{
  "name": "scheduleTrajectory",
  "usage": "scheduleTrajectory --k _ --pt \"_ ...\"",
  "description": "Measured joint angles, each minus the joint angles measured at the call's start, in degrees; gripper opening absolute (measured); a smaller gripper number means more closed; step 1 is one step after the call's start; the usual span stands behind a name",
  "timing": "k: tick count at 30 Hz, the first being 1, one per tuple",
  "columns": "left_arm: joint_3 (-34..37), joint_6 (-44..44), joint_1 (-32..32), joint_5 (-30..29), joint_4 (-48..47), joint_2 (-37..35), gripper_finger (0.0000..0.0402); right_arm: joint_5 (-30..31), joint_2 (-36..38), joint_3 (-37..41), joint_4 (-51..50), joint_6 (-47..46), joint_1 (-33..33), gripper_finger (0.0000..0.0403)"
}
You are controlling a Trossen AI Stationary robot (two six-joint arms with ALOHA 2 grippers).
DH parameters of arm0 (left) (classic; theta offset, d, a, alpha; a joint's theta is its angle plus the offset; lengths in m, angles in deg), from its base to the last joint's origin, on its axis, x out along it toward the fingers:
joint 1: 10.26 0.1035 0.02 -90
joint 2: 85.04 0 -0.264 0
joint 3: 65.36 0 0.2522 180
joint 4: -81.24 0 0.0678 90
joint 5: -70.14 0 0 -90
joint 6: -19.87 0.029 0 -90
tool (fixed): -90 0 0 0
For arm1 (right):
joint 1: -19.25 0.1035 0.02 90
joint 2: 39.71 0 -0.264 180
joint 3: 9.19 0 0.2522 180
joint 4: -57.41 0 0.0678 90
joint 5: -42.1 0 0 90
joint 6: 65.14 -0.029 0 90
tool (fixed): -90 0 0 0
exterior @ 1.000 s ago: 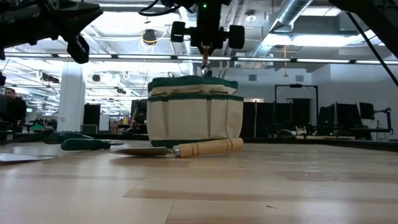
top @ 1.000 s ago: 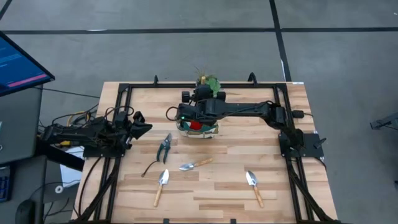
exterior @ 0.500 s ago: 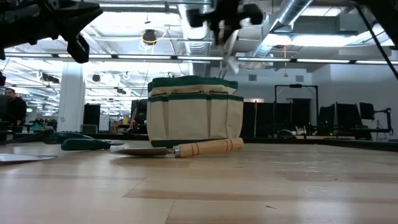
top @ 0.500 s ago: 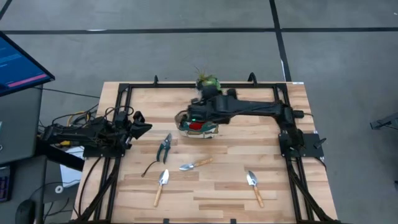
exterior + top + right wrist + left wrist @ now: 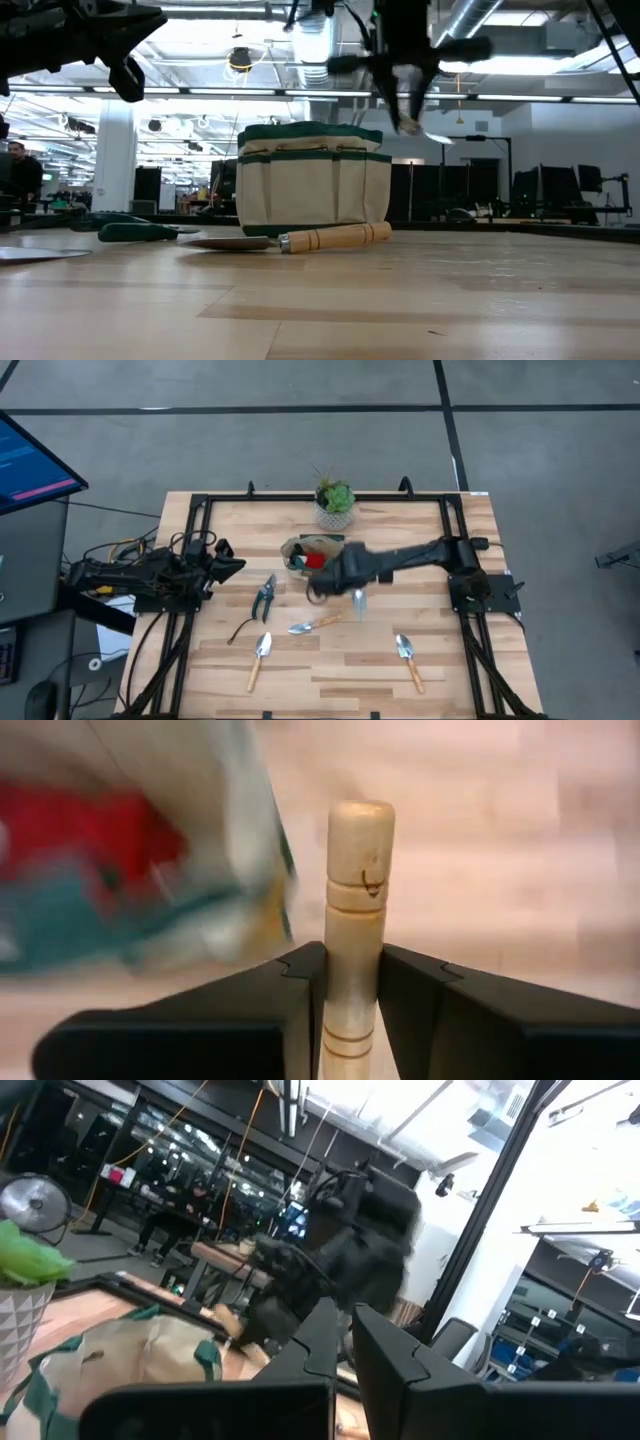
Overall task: Pick & Place Garden tools in Gardening bag
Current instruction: Put the top right trowel into the gardening bag
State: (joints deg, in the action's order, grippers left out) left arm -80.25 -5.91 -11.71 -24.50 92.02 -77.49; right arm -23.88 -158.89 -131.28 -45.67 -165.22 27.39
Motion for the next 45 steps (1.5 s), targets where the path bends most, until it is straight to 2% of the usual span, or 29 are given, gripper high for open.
scheduleTrajectory --k 4,11,20,27,36,45 --pt "0.0 0.0 0.02 0.0 0.07 0.01 0.0008 -5.42 -1.18 4.18 -0.66 -10.36 3.52 0.0059" --pt "0.0 0.0 0.0 0.0 0.02 0.11 0.0008 -12.43 -1.11 10.0 3.24 -16.83 7.47 0.0059" --pt "0.0 0.0 0.02 0.0 0.04 0.11 0.0008 -17.44 -1.13 17.43 15.93 -16.77 7.94 0.0059" --pt "0.0 0.0 0.0 0.0 0.04 0.11 0.0008 -20.12 -1.16 20.4 17.39 -16.56 7.94 0.0059" --pt "0.0 0.0 0.01 0.0 0.04 0.11 0.0008 -25.38 -1.09 25.51 25.98 -13.49 7.56 0.0073" --pt "0.02 0.0 0.02 -0.01 0.02 0.11 0.0008 -25.53 -0.96 26.01 26.67 -12.14 7.57 0.0076"
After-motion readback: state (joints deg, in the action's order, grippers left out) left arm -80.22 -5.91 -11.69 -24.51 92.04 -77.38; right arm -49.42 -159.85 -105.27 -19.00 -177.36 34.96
